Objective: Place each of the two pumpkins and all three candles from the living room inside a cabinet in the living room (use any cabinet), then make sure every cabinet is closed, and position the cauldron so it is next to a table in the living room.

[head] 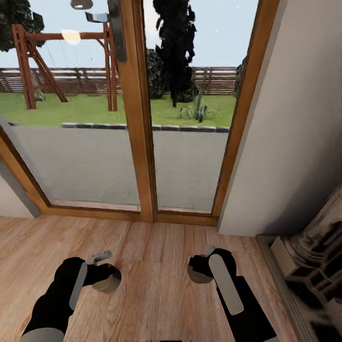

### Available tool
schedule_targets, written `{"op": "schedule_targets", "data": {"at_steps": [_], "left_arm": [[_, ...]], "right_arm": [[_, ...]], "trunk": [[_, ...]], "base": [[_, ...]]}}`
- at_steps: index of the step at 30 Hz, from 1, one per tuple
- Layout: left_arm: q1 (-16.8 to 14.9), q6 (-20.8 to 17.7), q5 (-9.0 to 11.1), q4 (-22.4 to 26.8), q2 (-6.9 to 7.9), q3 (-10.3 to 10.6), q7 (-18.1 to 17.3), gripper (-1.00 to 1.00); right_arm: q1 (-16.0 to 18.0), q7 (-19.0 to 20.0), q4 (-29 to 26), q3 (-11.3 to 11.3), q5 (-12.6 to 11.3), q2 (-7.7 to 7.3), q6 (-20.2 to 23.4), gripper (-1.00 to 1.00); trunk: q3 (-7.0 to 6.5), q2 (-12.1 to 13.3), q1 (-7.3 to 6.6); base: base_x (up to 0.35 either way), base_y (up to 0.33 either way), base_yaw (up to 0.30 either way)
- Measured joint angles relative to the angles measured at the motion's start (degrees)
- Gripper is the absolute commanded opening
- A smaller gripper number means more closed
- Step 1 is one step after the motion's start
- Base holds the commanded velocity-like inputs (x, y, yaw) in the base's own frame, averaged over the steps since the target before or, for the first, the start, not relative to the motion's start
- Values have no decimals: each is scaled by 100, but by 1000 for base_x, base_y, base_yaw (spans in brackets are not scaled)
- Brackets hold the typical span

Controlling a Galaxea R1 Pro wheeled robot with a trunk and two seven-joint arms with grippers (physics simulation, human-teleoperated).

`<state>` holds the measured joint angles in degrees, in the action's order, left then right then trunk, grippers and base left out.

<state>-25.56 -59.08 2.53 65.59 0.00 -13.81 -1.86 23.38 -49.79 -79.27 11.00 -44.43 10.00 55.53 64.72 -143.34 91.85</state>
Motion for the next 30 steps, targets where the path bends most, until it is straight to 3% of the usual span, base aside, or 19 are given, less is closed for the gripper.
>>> {"op": "schedule_targets", "data": {"at_steps": [7, 23, 30], "left_arm": [[14, -7, 2, -10, -5, -14, 3, -100], [9, 1, 1, 24, -5, -17, 9, -100], [7, 6, 5, 24, -8, -17, 9, -100]], "right_arm": [[5, -4, -23, -1, -13, 0, 1, -100], [5, 33, -22, 11, -64, 0, -38, -100], [-4, 160, 26, 42, -469, 0, -16, -100]], "trunk": [[-142, 11, -19], [-426, 651, -369], [-551, 932, -523]], "base": [[-189, 0, 0], [-8, 0, 0], [0, 0, 0]]}}
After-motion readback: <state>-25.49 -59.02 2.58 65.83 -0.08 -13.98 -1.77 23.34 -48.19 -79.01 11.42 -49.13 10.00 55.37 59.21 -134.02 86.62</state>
